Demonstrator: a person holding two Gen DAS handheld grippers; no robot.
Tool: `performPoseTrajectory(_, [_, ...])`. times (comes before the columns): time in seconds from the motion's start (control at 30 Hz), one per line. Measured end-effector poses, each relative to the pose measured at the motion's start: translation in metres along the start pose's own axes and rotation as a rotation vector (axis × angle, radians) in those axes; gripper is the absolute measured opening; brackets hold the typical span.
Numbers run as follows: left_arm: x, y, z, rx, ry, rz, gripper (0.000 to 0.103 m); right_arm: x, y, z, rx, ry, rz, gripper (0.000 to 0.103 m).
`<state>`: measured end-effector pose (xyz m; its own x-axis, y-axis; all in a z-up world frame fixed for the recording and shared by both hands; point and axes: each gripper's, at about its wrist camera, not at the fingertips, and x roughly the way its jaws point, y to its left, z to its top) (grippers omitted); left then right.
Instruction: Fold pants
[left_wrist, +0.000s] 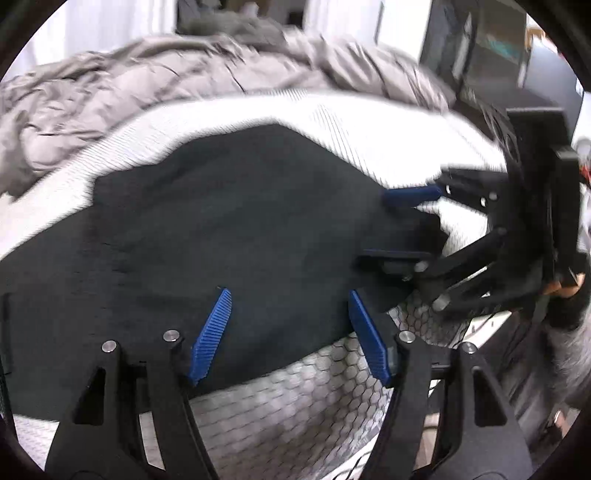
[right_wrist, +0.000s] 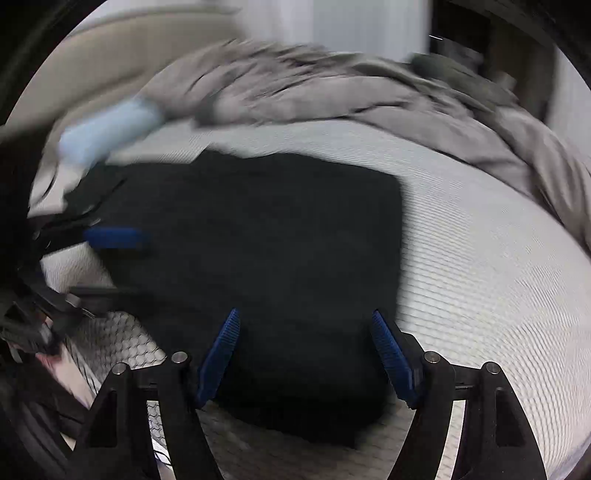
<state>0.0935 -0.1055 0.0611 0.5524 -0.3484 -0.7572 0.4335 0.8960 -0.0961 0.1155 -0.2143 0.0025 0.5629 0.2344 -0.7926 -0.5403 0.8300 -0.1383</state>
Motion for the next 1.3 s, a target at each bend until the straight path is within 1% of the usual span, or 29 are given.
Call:
performPoseTrajectory(0.03, [0.006, -0.003, -0.005, 0.029, 0.017, 0.019, 0.064, 0.006, 0.006, -0.011, -0.051, 0.043, -0.047, 0.074])
performPoseTrajectory(0.07, [0.005, -0.006, -0.011, 0.063, -0.009, 0.027, 0.064, 0.008, 0.002, -0.017, -0.049, 0.052, -0.072, 0.074])
performPoseTrajectory(0.13, [-0.001, -0.008, -0.018, 0.088, -0.02, 0.035, 0.072, 0.003, -0.021, -0.03, 0.028, 0.077, -0.061, 0.075])
performPoseTrajectory(0.17, [-0.003, -0.006, -0.021, 0.088, -0.013, 0.034, 0.073, -0.003, -0.042, -0.039, 0.095, 0.08, -0.044, 0.077])
performPoseTrajectory(0.2, [-0.004, -0.006, -0.022, 0.088, -0.011, 0.036, 0.073, -0.01, -0.059, -0.048, 0.143, 0.081, -0.014, 0.077])
performPoseTrajectory(0.3, [-0.014, -0.005, -0.019, 0.041, -0.026, 0.055, 0.073, -0.023, -0.079, -0.055, 0.214, 0.041, 0.062, 0.078])
performPoseTrajectory(0.4, [-0.027, -0.011, -0.007, -0.025, -0.111, 0.026, 0.074, -0.036, -0.081, -0.055, 0.304, -0.011, 0.171, 0.078])
performPoseTrajectory(0.47, [-0.021, -0.016, 0.003, -0.058, -0.126, 0.017, 0.075, -0.026, -0.091, -0.047, 0.393, -0.021, 0.274, 0.078])
performPoseTrajectory(0.5, [-0.015, -0.019, 0.01, -0.071, -0.121, 0.017, 0.075, -0.026, -0.087, -0.046, 0.43, -0.017, 0.303, 0.078])
performPoseTrajectory(0.53, [-0.004, -0.023, 0.015, -0.083, -0.103, 0.016, 0.075, -0.013, -0.092, -0.041, 0.478, -0.002, 0.332, 0.077])
performPoseTrajectory(0.57, [0.006, -0.025, 0.019, -0.077, -0.078, 0.014, 0.075, 0.003, -0.098, -0.034, 0.53, 0.022, 0.357, 0.073])
performPoseTrajectory(0.6, [0.02, -0.03, 0.022, -0.062, -0.038, 0.027, 0.075, 0.019, -0.102, -0.027, 0.581, 0.037, 0.398, 0.072])
performPoseTrajectory(0.63, [0.027, -0.033, 0.023, -0.047, -0.025, 0.045, 0.076, 0.029, -0.104, -0.025, 0.606, 0.045, 0.43, 0.071])
performPoseTrajectory(0.7, [0.031, -0.037, 0.022, -0.035, -0.042, 0.058, 0.079, 0.045, -0.102, -0.019, 0.644, 0.036, 0.487, 0.052])
performPoseTrajectory(0.73, [0.031, -0.037, 0.023, -0.04, -0.041, 0.053, 0.079, 0.049, -0.099, -0.014, 0.639, 0.049, 0.497, 0.03])
performPoseTrajectory(0.77, [0.03, -0.037, 0.024, -0.046, -0.04, 0.041, 0.079, 0.053, -0.099, -0.008, 0.624, 0.053, 0.483, 0.015])
performPoseTrajectory(0.8, [0.029, -0.037, 0.024, -0.051, -0.041, 0.031, 0.079, 0.06, -0.103, 0.005, 0.607, 0.046, 0.473, 0.013])
performPoseTrajectory(0.83, [0.027, -0.036, 0.025, -0.056, -0.041, 0.021, 0.079, 0.057, -0.102, 0.01, 0.578, 0.04, 0.457, 0.011])
performPoseTrajectory(0.9, [0.024, -0.035, 0.026, -0.061, -0.046, 0.015, 0.079, 0.04, -0.102, 0.021, 0.504, -0.001, 0.412, 0.01])
performPoseTrajectory(0.93, [0.021, -0.033, 0.026, -0.058, -0.049, 0.018, 0.079, 0.038, -0.108, 0.02, 0.491, 0.0, 0.373, 0.01])
performPoseTrajectory(1.0, [0.018, -0.03, 0.025, -0.052, -0.052, 0.03, 0.079, 0.034, -0.112, 0.02, 0.454, 0.016, 0.247, 0.013])
performPoseTrajectory(1.03, [0.016, -0.027, 0.024, -0.054, -0.05, 0.036, 0.079, 0.031, -0.114, 0.015, 0.444, 0.019, 0.206, 0.015])
performPoseTrajectory(1.07, [0.014, -0.023, 0.024, -0.06, -0.049, 0.039, 0.079, 0.033, -0.119, 0.013, 0.454, 0.029, 0.192, 0.025])
performPoseTrajectory(1.1, [0.012, -0.018, 0.023, -0.067, -0.051, 0.046, 0.079, 0.031, -0.122, 0.011, 0.463, 0.04, 0.164, 0.029])
performPoseTrajectory(1.13, [0.008, -0.012, 0.023, -0.074, -0.061, 0.06, 0.079, 0.025, -0.124, 0.01, 0.473, 0.029, 0.132, 0.032])
performPoseTrajectory(1.17, [0.005, -0.008, 0.023, -0.08, -0.071, 0.071, 0.079, 0.015, -0.123, 0.009, 0.468, 0.005, 0.108, 0.032])
performPoseTrajectory(1.2, [0.002, -0.001, 0.024, -0.089, -0.085, 0.081, 0.079, 0.003, -0.121, 0.007, 0.459, -0.044, 0.072, 0.033])
performPoseTrajectory(1.27, [0.0, 0.01, 0.029, -0.109, -0.114, 0.089, 0.079, -0.029, -0.107, 0.005, 0.399, -0.13, 0.017, 0.041])
performPoseTrajectory(1.3, [0.003, 0.016, 0.033, -0.114, -0.12, 0.089, 0.079, -0.038, -0.098, 0.003, 0.374, -0.155, 0.02, 0.043])
